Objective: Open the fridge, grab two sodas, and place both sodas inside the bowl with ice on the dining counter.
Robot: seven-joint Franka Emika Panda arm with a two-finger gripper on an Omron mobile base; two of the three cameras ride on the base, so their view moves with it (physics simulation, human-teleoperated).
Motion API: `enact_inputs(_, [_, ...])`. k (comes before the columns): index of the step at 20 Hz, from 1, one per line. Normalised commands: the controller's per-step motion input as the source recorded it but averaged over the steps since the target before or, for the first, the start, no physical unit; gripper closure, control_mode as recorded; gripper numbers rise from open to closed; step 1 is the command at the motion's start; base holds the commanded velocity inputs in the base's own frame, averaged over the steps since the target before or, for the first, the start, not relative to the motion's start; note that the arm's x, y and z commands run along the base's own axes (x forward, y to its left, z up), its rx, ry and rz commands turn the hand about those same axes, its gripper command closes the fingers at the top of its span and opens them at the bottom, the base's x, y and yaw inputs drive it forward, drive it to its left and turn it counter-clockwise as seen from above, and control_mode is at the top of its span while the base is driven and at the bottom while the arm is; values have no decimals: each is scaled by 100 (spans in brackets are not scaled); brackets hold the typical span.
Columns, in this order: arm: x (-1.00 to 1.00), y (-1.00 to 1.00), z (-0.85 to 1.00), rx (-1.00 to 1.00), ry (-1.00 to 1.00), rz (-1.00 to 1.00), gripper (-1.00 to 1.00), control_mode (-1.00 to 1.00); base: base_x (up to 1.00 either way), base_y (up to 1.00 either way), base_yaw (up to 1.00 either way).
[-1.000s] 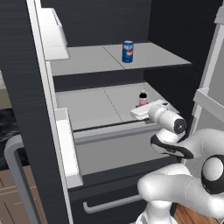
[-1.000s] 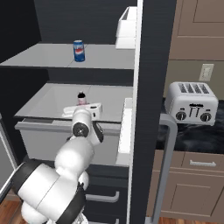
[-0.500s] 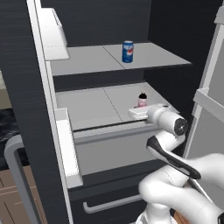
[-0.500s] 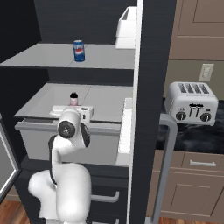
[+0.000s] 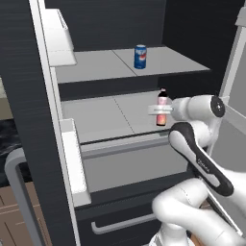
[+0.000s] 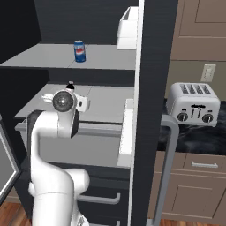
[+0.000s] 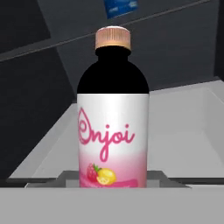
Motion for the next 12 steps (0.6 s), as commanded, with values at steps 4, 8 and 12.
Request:
enact_inputs(4, [-54, 5, 1, 1, 21, -4, 100, -100, 0, 0, 0])
enact_inputs(8, [-78, 1, -1, 0, 7, -6, 100, -100, 0, 0, 0])
enact_inputs(12, [-83, 0, 7, -6, -7, -6, 100, -100, 0, 0, 0])
